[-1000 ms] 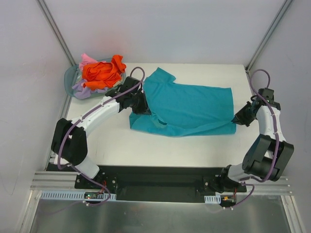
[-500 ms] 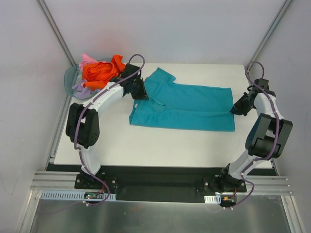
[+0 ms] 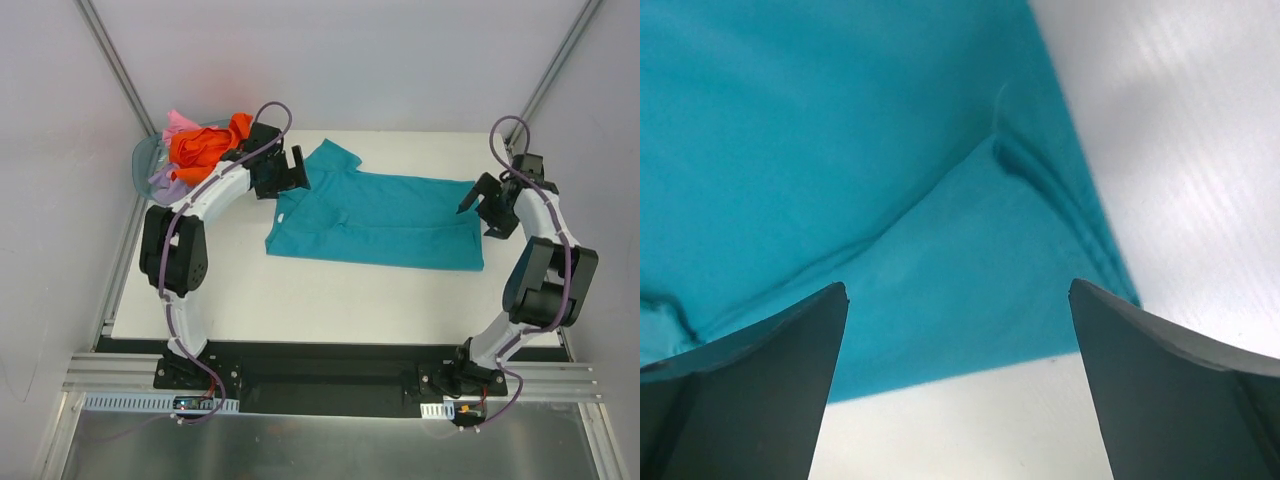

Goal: Fold and stack the t-shirts
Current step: Fold the flattened tshirt in 1/3 of the way, then grap the side of the flattened tshirt furthest away from the robot with both arms

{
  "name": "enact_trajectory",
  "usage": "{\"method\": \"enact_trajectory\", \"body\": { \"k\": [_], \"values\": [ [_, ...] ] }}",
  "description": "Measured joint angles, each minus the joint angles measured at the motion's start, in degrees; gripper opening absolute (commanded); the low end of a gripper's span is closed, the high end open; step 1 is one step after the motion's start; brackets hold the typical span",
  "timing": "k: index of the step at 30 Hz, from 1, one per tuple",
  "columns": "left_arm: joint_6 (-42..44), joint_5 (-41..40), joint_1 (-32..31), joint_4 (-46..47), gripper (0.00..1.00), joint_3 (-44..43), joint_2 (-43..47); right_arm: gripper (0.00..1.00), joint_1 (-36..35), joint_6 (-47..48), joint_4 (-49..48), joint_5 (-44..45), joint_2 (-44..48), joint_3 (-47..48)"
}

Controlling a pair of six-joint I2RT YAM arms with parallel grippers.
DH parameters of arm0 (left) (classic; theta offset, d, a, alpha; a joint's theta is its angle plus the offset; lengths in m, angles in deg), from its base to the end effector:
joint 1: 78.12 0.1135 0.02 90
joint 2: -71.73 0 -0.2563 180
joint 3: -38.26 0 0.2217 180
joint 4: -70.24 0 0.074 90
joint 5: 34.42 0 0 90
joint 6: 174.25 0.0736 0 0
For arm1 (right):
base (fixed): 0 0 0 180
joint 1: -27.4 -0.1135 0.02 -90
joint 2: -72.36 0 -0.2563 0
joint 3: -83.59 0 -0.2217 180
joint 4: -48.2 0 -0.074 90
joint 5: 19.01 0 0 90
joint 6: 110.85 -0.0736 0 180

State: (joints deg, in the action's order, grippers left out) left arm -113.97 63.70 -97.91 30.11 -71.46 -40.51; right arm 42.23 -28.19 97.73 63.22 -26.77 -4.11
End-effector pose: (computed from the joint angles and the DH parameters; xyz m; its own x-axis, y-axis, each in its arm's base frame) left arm 0.4166 -0.1610 0.2415 -0.7683 -0.2452 -0.5913 0.0599 0.8922 -0.4477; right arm 0.3527 -0.0831 0.2179 -0.7751 0.3362 -0.5351 0.2825 0.9418 0.1824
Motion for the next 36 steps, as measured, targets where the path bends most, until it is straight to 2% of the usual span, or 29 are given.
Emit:
{"method": "enact_trajectory", "body": {
  "k": [5,8,14,19,24,29,33,36],
  "values": [
    [-1.05,2.45,-2.32,1.31,0.99,6.36,5.77,0.97,-5.4,0.79,-0.83,-1.73,7.34,-6.88],
    [-2.36,5.31,-3.72,3.19,0.99,7.82,4.79,0.97,-8.48,0.79,-1.9,-3.5,5.38,-7.58],
    [-4.48,7.89,-4.11,5.57,0.99,7.93,-2.95,0.97,-9.7,0.42,-4.7,-5.29,-2.32,-8.96],
    [-6.03,8.26,-3.87,7.61,0.99,12.52,-3.28,0.97,-9.73,-0.2,-5.27,-5.03,-1.55,-13.18],
    [-7.61,7.74,-3.78,11.34,0.99,24.57,4.28,0.97,-9.75,-0.79,-5.64,-5.46,4.46,-20.41],
    [-10.86,7.89,-4.04,12.63,0.99,42.21,18.45,0.97,-9.94,-2.56,-4.04,-7.39,13.2,-29.64],
    [-13.88,8.0,-5.07,8.87,0.99,53.55,31.54,0.97,-12.52,-3.96,0.22,-8.17,21.14,-36.2],
    [-14.23,6.97,-5.4,4.24,0.99,55.78,38.14,0.97,-14.56,-4.5,3.17,-8.13,26.21,-37.62]
  ]
}}
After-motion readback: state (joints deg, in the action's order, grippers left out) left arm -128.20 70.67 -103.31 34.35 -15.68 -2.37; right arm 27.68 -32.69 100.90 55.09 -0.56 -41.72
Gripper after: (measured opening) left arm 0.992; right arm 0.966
